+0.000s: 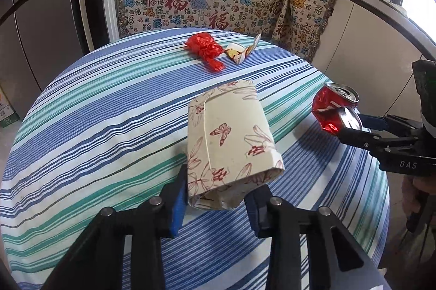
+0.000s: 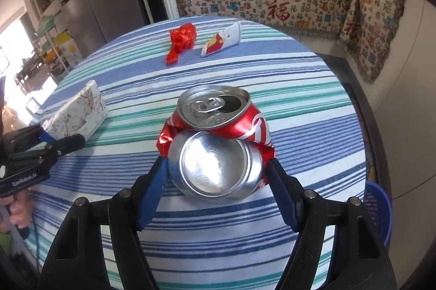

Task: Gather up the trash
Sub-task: 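Grasp the crushed red can with the right tool while the left tool holds the box, then lift both items and carry them over the blue wastebasket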

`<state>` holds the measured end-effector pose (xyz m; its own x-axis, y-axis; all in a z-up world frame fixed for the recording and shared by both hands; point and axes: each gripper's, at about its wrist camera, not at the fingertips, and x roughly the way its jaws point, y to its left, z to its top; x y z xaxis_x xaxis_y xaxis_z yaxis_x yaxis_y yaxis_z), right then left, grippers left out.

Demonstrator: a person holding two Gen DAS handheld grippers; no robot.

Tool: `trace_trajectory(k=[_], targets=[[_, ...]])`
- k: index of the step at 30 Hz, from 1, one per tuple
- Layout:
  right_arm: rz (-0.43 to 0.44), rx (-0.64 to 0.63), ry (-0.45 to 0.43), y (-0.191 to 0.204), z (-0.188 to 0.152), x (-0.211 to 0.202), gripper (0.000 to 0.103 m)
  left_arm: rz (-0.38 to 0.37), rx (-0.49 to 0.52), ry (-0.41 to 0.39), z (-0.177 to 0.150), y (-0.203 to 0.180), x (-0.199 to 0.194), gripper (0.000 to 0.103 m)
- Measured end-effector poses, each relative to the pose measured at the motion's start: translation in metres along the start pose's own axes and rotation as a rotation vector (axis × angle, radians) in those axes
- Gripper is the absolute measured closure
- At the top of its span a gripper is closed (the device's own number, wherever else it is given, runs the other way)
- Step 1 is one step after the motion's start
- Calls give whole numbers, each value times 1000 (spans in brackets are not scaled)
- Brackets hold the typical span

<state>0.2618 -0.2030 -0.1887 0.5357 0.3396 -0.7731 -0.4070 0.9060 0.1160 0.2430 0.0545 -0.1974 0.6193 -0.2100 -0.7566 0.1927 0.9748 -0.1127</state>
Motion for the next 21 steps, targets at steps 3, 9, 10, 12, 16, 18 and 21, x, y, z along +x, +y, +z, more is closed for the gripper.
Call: trace_trajectory(k=[3, 9, 10, 12, 16, 18, 21], targets=[[-2, 7, -11, -5, -2, -9, 29, -14, 2, -6, 4, -14, -1, 66], [-7, 24, -34, -17, -3, -25, 29, -21, 2, -11, 12, -40, 0, 66], [-8, 25, -36, -19, -3, -27, 29, -21, 4, -12, 14, -44, 1, 66], [-10, 28, -40, -21, -5, -33, 29, -18, 8, -13, 16, -49, 2, 66], [-19, 29, -41, -23, -7, -38, 29, -14, 10, -17, 19, -58, 2, 66], [-22, 29, -41, -24, -8, -40, 29, -9, 15, -17, 20, -61, 2, 66], [-23, 28, -40, -24, -8, -41, 29, 2, 20, -17, 22, -63, 3, 66]])
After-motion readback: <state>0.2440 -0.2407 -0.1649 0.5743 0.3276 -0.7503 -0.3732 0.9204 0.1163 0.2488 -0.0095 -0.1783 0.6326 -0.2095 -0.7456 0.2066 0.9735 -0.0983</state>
